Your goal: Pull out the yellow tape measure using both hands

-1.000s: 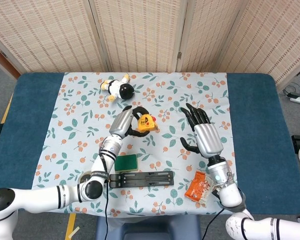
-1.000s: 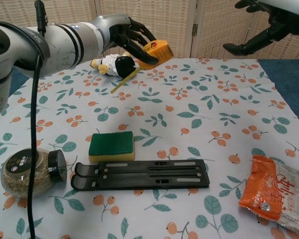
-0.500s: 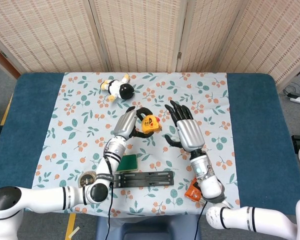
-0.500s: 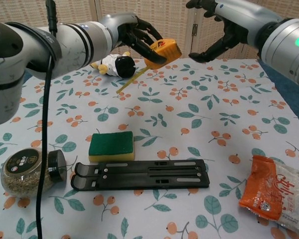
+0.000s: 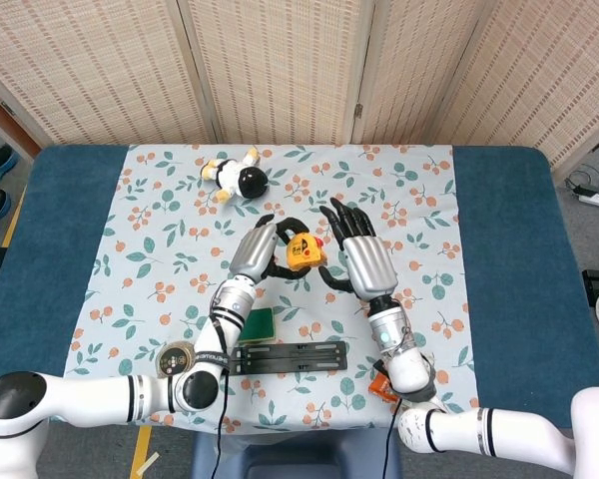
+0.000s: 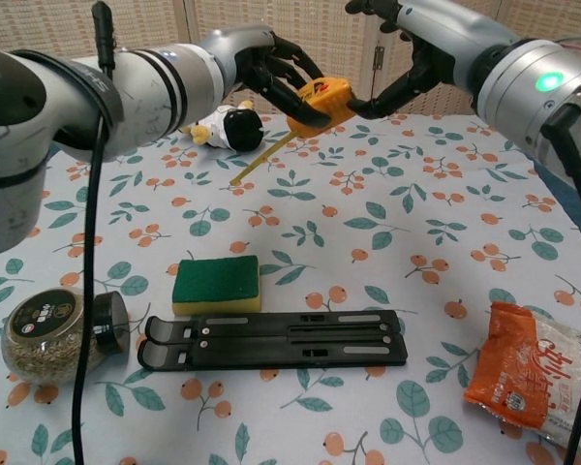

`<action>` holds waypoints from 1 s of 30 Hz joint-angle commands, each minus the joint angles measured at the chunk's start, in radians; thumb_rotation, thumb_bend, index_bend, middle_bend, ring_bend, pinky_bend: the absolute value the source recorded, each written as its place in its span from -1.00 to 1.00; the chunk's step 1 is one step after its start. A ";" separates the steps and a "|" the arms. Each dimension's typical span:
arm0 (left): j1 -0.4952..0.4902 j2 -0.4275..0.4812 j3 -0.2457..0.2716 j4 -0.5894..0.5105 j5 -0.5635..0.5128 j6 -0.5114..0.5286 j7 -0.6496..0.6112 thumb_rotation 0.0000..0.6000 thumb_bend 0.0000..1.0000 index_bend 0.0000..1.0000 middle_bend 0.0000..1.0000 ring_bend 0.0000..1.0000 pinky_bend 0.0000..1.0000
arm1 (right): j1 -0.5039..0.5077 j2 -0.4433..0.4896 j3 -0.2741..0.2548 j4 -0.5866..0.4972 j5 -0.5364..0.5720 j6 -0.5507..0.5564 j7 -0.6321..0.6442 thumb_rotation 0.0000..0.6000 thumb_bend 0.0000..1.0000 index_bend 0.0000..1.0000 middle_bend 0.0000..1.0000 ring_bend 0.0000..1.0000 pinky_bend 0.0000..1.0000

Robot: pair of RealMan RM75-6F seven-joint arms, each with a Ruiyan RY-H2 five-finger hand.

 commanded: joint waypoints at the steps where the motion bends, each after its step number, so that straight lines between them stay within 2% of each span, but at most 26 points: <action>1: -0.001 -0.003 0.005 0.000 0.006 0.005 0.003 1.00 0.04 0.20 0.08 -0.12 -0.83 | 0.006 -0.005 -0.003 0.004 0.000 -0.001 -0.001 1.00 -0.29 -1.00 -1.00 -1.00 -1.00; 30: 0.015 -0.013 0.012 0.039 0.034 -0.014 -0.040 1.00 0.04 0.20 0.08 -0.12 -0.83 | 0.015 -0.002 0.016 0.044 0.034 0.038 0.026 1.00 -0.29 -1.00 -1.00 -1.00 -1.00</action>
